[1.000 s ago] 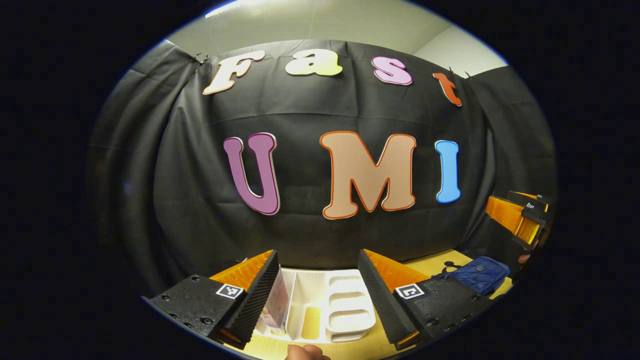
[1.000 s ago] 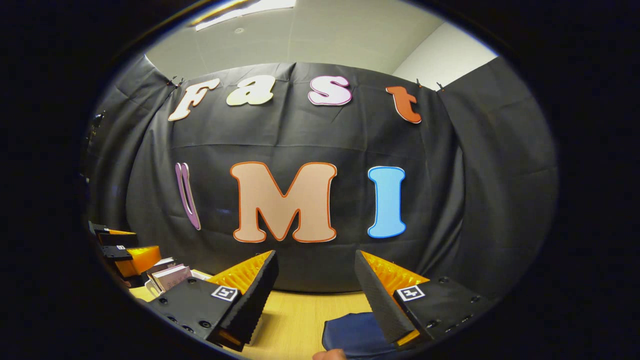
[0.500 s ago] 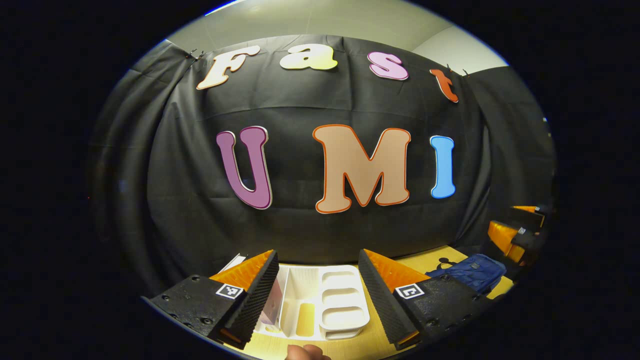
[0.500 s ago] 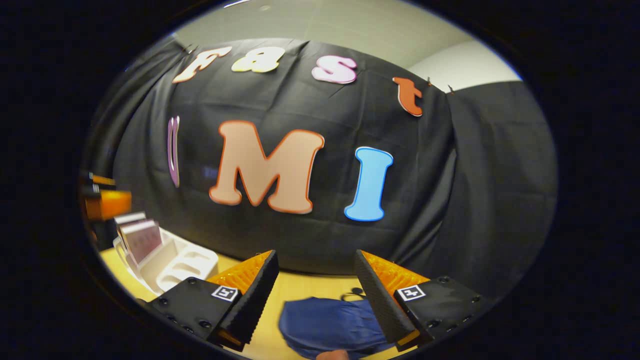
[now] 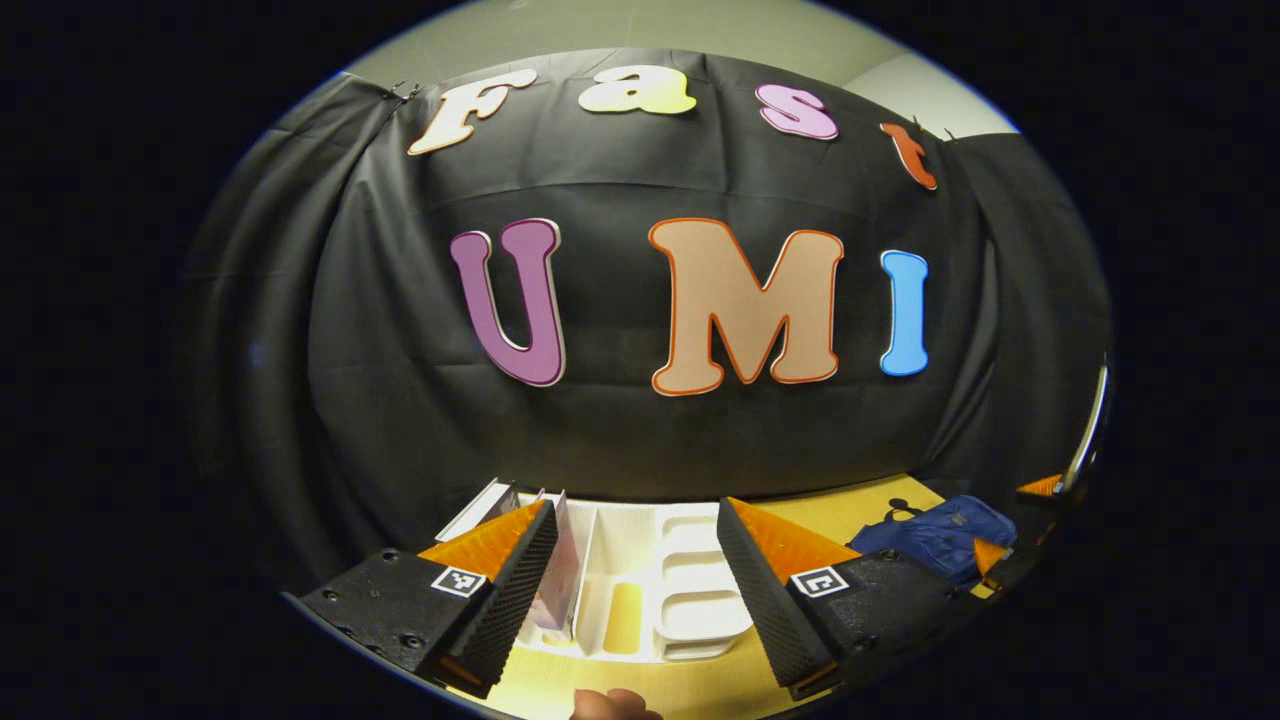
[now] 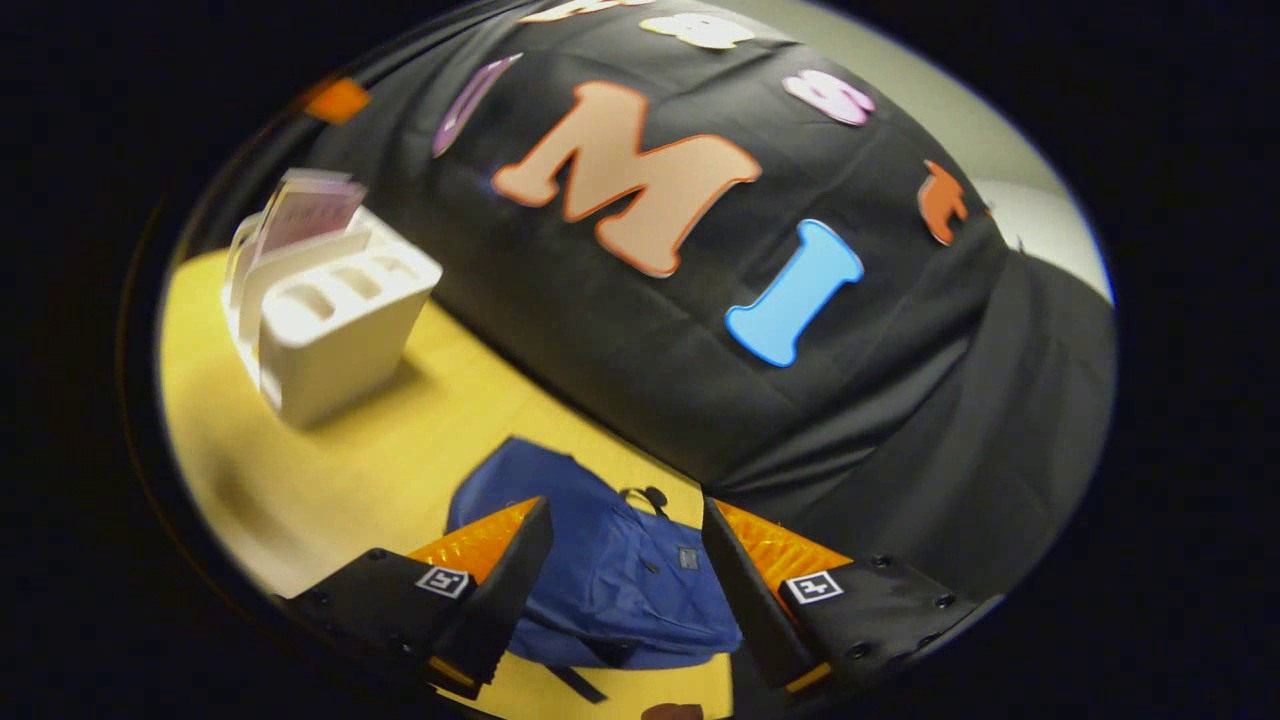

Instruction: Open the schoolbag, grab two books from the bookshelf and put them into the schoolbag.

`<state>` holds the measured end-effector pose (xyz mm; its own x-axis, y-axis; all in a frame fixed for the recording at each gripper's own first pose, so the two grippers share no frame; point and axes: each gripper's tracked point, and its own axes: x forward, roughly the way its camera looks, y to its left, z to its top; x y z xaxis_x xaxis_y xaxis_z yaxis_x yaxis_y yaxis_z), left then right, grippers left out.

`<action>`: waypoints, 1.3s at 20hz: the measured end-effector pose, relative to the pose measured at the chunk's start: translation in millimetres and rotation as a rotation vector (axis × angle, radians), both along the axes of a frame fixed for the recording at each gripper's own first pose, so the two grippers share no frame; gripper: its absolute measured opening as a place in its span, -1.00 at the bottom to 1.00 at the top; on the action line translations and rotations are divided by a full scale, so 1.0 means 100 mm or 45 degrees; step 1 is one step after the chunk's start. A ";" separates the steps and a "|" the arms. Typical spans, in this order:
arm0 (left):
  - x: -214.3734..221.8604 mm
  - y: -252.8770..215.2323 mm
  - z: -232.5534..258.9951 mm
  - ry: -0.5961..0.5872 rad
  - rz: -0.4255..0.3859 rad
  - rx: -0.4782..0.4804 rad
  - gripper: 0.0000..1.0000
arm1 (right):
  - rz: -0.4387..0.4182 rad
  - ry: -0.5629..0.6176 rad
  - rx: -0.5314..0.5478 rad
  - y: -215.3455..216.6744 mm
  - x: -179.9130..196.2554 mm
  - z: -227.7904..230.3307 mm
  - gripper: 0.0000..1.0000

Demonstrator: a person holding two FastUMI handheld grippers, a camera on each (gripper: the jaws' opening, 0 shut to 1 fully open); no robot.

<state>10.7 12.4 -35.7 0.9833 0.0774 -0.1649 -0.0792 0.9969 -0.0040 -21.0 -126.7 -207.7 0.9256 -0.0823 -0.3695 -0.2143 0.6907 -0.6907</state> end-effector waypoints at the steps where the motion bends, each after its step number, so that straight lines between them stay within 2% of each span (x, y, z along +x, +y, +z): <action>1: -0.01 0.02 -0.02 0.012 0.008 0.000 0.87 | 0.042 0.047 -0.070 -0.03 -0.04 -0.20 0.96; 2: -0.02 0.04 -0.03 0.019 0.018 0.000 0.89 | 0.082 0.089 -0.132 -0.05 -0.09 -0.36 0.86; 3: -0.03 0.06 -0.02 0.021 0.021 0.001 0.90 | 0.127 0.105 -0.192 -0.04 -0.10 -0.47 0.95; 4: -0.03 0.06 -0.03 0.018 0.022 0.002 0.89 | 0.170 0.137 -0.248 -0.04 -0.15 -0.61 0.85; 5: -0.03 0.08 -0.01 0.009 0.027 0.009 0.89 | 0.197 0.168 -0.295 -0.07 -0.20 -0.74 0.94; 8: -0.02 0.16 0.02 0.000 0.050 0.046 0.89 | 0.256 0.240 -0.392 -0.15 -0.16 -1.08 1.00; 11: -0.05 0.23 0.07 -0.010 0.073 0.064 0.88 | 0.308 0.308 -0.492 -0.20 -0.07 -1.38 0.75; 12: -0.07 0.25 0.06 -0.007 0.084 0.066 0.90 | 0.321 0.334 -0.507 -0.19 -0.03 -1.47 0.93; 14: -0.09 0.28 0.05 -0.002 0.105 0.042 0.87 | 0.345 0.340 -0.541 -0.16 0.09 -1.55 0.92; 15: -0.09 0.28 0.07 -0.006 0.114 0.020 0.88 | 0.362 0.329 -0.556 -0.12 0.15 -1.58 0.75; 17: -0.10 0.31 0.09 -0.009 0.132 -0.015 0.87 | 0.391 0.352 -0.574 -0.06 0.19 -1.67 0.91; 18: -0.12 0.34 0.08 -0.006 0.141 -0.021 0.87 | 0.421 0.360 -0.571 0.00 0.20 -1.71 0.69; 23: -0.16 0.52 0.10 -0.015 0.201 -0.048 0.87 | 0.459 0.476 -0.576 0.11 0.25 -1.93 0.43; 26: -0.17 0.67 0.07 -0.014 0.255 -0.070 0.89 | 0.426 0.582 -0.674 0.01 0.24 -2.06 -0.50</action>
